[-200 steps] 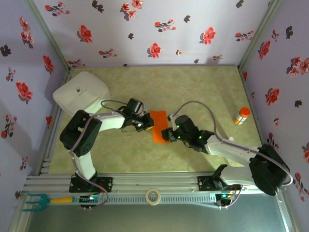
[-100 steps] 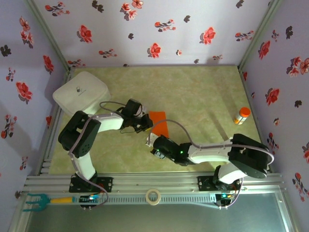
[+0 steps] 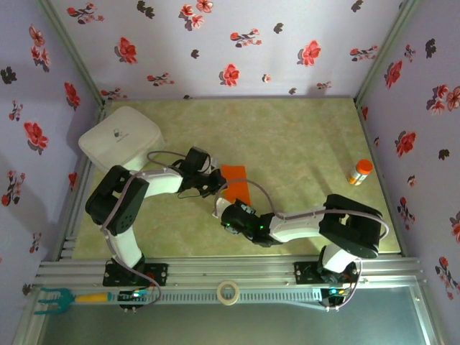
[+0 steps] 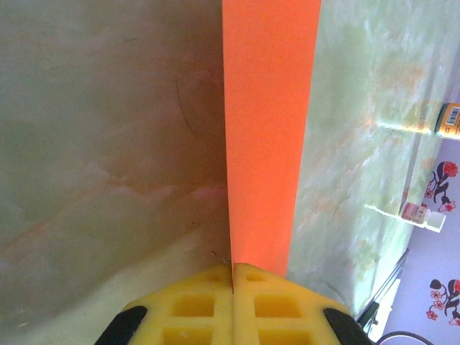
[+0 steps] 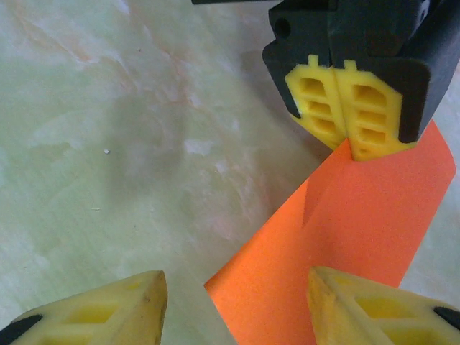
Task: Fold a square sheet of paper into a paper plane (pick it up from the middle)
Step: Fold the triangle third at the center of the table.
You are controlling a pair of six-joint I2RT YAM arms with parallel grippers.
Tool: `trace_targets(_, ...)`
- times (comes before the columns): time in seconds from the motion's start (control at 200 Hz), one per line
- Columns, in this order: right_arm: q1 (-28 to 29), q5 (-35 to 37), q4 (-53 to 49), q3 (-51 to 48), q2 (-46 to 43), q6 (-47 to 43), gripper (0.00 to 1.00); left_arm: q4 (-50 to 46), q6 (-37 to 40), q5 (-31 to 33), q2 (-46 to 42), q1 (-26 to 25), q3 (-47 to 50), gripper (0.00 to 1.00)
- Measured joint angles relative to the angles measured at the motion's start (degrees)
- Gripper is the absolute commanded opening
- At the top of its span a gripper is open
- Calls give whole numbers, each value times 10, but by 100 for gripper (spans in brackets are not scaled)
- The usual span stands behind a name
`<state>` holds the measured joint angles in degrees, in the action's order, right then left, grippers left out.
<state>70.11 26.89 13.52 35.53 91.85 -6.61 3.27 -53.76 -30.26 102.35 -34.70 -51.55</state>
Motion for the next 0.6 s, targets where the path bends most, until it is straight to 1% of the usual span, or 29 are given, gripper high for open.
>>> trace_targets(0.215,1,10,21,0,7,-4,45,10,-3,0,0,0,2,1)
trace_targets(0.46,1,38,43,-12,7,-3,30,23,-12,0,0,0,10,1)
trace_targets(0.6,1,47,44,-16,7,0,23,24,-14,0,0,0,10,0)
